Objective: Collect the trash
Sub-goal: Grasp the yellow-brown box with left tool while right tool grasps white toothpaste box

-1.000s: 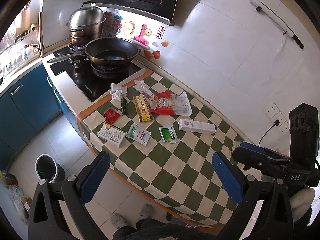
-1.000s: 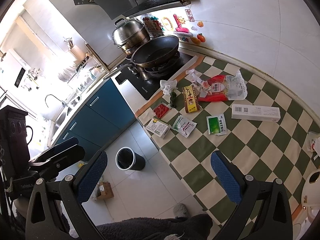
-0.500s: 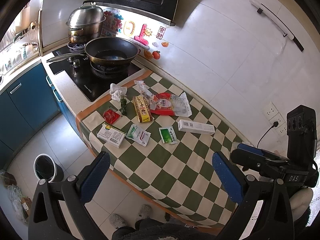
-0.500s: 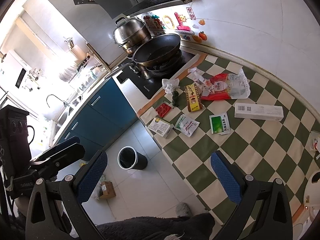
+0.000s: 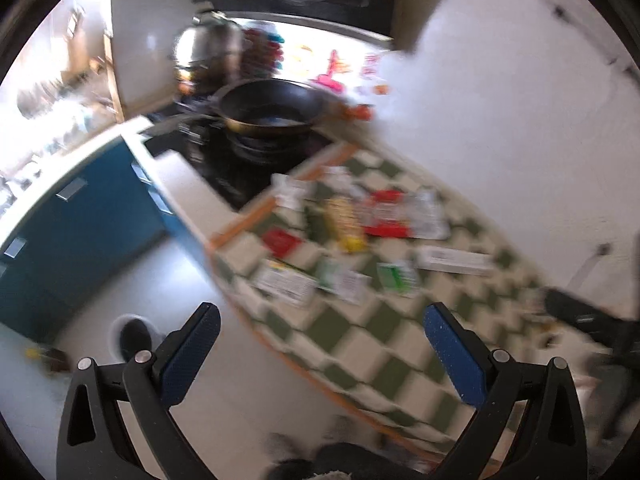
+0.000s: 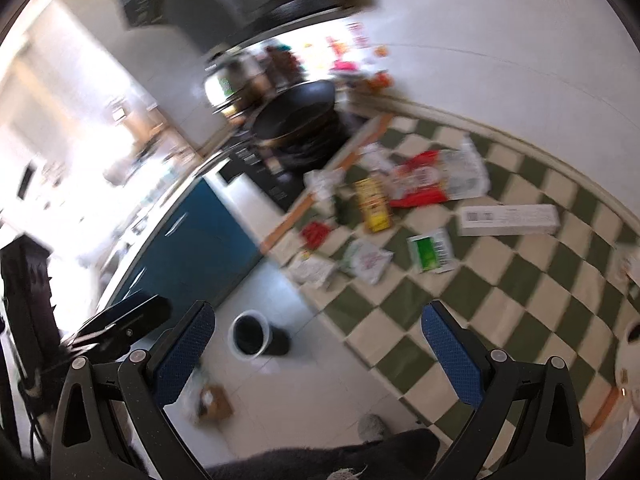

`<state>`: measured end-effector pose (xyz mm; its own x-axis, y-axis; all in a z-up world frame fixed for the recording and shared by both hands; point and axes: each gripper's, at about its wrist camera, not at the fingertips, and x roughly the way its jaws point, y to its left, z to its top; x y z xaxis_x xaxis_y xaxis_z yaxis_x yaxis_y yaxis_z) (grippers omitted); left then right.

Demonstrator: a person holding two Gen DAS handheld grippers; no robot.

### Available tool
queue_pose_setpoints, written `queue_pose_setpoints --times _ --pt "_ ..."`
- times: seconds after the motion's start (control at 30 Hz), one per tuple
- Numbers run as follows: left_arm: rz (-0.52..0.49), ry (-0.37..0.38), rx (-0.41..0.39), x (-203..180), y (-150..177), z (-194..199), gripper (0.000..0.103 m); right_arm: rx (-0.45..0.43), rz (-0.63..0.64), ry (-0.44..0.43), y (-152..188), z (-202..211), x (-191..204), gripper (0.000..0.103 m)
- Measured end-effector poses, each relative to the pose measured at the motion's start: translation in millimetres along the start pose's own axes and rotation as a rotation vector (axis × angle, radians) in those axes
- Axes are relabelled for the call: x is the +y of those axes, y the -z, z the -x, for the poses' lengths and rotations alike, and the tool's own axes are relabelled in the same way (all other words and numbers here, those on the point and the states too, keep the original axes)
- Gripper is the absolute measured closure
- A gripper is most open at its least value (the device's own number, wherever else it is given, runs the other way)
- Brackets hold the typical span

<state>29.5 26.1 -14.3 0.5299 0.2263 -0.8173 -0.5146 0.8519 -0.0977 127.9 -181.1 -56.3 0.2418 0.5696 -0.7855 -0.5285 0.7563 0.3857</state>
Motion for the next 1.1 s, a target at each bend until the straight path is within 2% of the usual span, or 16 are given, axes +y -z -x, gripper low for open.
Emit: queue_pose_setpoints --times 0.07,0.1,0.2,0.3,0.43,0.5,0.67,0.8,0.87,0.9,0.93,1.0,1.07,1.1 --pt "-0.021 -0.102 -0.003 2 -8 -25 0.000 -0.029 -0.061 0.089 -7 -11 -14 0.000" --pt "-0.022 -0.130 0.010 5 -13 -42 0.000 -0.040 -0.088 0.124 -12 -16 -24 0.000" --pt "0.010 -0.131 0.110 17 -29 -97 0.000 -0.068 -0.222 0.256 -28 -44 -68 0.000" --pt "0.020 -0.124 0.195 12 -43 -148 0.000 -0.042 -0.388 0.360 -46 -86 -124 0.000" --pt "0.020 -0.144 0.305 -5 -62 -224 0.000 -0.001 -0.521 0.469 -62 -142 -186 0.000" --pt "0.040 -0.129 0.379 -13 -73 -265 0.000 0.044 -0.615 0.490 -70 -177 -221 0.000" --pt "0.079 -0.080 0.567 -44 -92 -366 0.000 0.090 -0.811 0.507 -83 -241 -278 0.000" --pt "0.104 -0.037 0.658 -61 -96 -420 0.000 0.126 -0.948 0.549 -87 -282 -310 0.000" --pt "0.107 -0.026 0.673 -65 -98 -435 0.000 0.147 -0.950 0.574 -91 -296 -317 0.008" --pt "0.098 -0.031 0.676 -66 -98 -439 0.000 0.158 -0.924 0.590 -94 -302 -318 0.022" --pt "0.091 -0.034 0.679 -66 -98 -443 0.000 0.172 -0.857 0.621 -99 -308 -316 0.028" --pt "0.082 -0.037 0.681 -64 -97 -448 0.001 0.172 -0.740 0.627 -104 -312 -309 0.031" --pt "0.073 -0.043 0.684 -62 -93 -451 0.007 0.222 -0.584 0.608 -107 -317 -299 0.034" --pt "0.066 -0.044 0.684 -60 -91 -452 0.014 0.254 -0.519 0.598 -107 -319 -294 0.036"
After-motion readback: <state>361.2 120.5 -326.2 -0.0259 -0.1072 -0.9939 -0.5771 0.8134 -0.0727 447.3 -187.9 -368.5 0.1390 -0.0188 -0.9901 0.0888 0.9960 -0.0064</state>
